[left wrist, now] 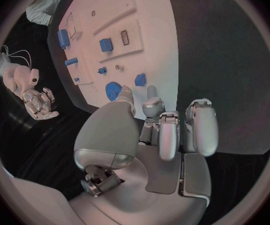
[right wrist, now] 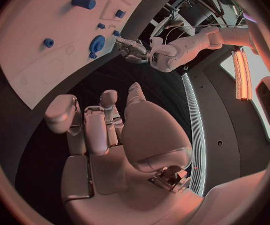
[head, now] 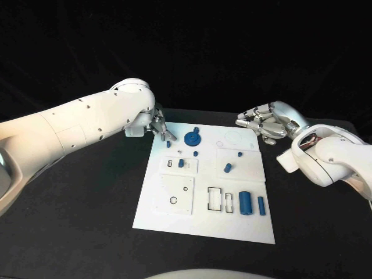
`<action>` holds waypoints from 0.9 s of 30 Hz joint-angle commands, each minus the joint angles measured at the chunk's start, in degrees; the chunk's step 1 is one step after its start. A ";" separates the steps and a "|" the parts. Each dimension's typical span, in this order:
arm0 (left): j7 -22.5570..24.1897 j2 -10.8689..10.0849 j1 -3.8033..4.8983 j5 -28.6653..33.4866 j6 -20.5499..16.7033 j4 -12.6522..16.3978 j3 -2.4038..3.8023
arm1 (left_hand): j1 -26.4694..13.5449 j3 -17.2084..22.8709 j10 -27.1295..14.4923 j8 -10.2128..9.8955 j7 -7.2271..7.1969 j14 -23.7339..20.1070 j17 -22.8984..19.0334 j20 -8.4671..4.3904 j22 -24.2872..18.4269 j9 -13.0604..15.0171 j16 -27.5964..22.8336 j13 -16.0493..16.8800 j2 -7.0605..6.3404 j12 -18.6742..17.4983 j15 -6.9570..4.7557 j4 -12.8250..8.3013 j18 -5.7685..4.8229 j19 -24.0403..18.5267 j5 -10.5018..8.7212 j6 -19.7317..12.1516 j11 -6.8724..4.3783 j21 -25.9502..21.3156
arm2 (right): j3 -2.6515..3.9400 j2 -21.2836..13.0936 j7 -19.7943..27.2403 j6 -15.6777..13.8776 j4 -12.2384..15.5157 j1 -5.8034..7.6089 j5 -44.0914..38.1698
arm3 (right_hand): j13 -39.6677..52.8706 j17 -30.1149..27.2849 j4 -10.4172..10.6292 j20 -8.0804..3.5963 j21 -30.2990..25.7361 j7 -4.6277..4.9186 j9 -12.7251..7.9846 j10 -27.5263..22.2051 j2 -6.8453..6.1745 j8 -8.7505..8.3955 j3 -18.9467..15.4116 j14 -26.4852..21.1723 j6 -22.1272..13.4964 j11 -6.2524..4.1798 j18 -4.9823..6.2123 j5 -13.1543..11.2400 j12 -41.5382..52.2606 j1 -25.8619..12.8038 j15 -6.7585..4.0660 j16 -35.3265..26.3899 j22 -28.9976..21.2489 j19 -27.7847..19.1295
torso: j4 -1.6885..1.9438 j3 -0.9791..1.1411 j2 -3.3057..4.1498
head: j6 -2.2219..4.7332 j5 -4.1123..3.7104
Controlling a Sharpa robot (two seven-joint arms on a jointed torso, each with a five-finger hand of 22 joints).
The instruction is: Assemble the parts on the task board
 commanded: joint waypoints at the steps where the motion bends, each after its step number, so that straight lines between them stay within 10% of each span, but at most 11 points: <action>1: 0.24 0.26 0.00 0.45 2.49 -0.09 -0.03 | 0.74 -0.35 0.49 0.22 -0.02 6.11 15.08 0.01 3.77 -0.11 0.14 0.20 0.39 0.29 -0.24 0.05 0.26 0.59 0.11 0.39 -0.21 0.39 | 0.00 0.09 0.44 0.27 -0.04 -0.03 -0.35 | 0.06 0.07 -0.03 -0.03 0.31 0.09 0.05 0.38 0.33 0.21 -0.27 1.89 -0.04 -0.04 0.81 0.43 0.41 0.17 -0.23 0.22 0.04 0.28 | -0.03 0.03 0.04 | -0.08 0.13; 27: -0.21 0.56 -0.01 2.10 3.76 -0.46 -0.16 | 4.12 0.20 1.40 0.89 -0.63 6.11 15.08 -0.41 4.36 0.19 0.14 0.78 2.59 0.69 -0.69 -0.33 0.13 0.93 0.16 1.88 -0.75 0.72 | 0.00 0.29 -0.24 2.00 -0.36 -0.03 -1.49 | 0.39 0.55 -0.10 -0.07 0.60 0.04 0.08 0.76 0.58 0.29 -0.39 2.07 0.05 -0.10 0.72 0.92 0.87 0.49 -0.28 0.59 0.50 0.56 | 0.08 -0.01 0.06 | -0.08 -0.49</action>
